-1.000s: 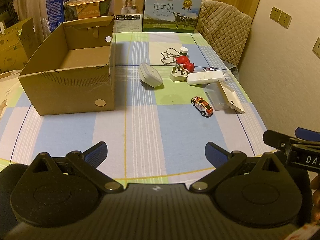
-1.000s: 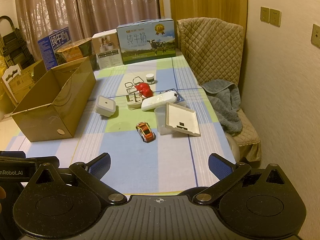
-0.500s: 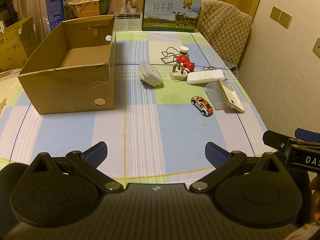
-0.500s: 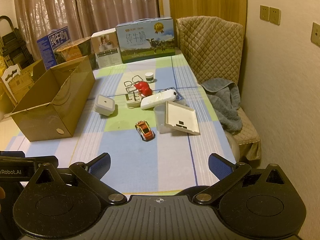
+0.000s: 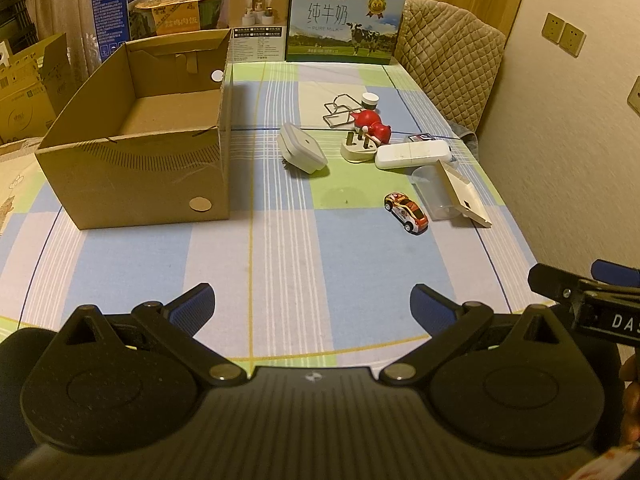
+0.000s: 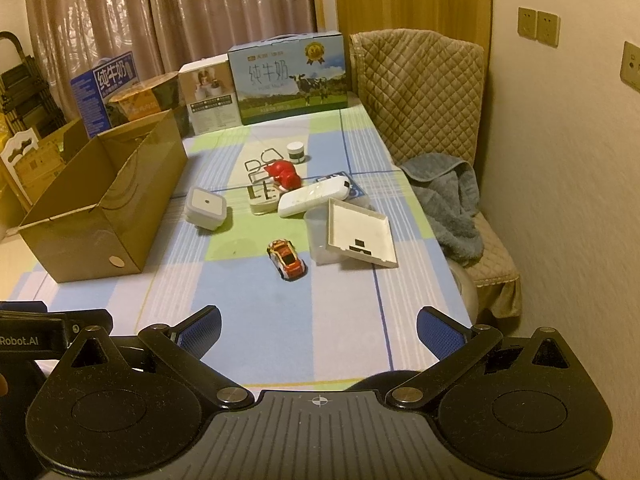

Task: Organize rigid objects
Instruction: 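Reach the left gripper to the toy race car and close on it, then carry the toy car with the left gripper into the cardboard box and release, then withdraw the left gripper from the box back over the table, then grasp the white night-light with the left gripper while the right grasps the clear cup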

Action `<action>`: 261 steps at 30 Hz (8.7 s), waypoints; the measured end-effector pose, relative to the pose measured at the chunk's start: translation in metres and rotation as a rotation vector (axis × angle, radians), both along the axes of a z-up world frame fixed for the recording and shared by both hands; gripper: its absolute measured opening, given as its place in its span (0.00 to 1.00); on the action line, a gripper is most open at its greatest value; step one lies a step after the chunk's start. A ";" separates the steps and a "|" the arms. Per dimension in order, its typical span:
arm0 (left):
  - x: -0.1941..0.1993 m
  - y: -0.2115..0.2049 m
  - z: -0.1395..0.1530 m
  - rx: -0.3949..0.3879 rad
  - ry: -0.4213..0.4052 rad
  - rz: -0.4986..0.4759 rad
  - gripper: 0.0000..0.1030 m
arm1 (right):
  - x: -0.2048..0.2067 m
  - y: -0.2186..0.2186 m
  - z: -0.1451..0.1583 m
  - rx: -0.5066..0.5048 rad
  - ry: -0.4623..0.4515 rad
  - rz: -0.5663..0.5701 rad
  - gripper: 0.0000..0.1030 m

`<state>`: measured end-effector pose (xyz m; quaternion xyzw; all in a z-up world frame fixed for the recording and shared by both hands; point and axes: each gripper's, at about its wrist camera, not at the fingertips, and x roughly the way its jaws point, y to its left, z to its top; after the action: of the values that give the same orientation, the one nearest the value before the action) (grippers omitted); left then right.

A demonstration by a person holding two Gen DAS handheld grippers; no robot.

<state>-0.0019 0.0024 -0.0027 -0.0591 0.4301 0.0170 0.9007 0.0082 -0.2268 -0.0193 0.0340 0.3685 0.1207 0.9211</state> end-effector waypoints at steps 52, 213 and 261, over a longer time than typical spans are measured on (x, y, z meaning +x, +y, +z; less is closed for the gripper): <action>0.139 -0.017 -0.066 0.024 0.030 -0.221 0.99 | 0.158 -0.046 -0.046 0.120 0.122 0.040 0.98; 0.099 0.183 0.080 0.158 -0.208 -0.175 0.82 | 0.143 0.177 0.078 -0.009 -0.178 0.431 0.86; 0.080 -0.010 -0.001 0.230 -0.240 -0.152 0.99 | 0.088 -0.025 0.024 0.006 -0.078 0.032 0.85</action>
<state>0.0777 -0.0077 -0.0037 0.0753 0.3179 -0.0092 0.9451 0.0961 -0.2519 0.0047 0.0259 0.3326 0.1379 0.9326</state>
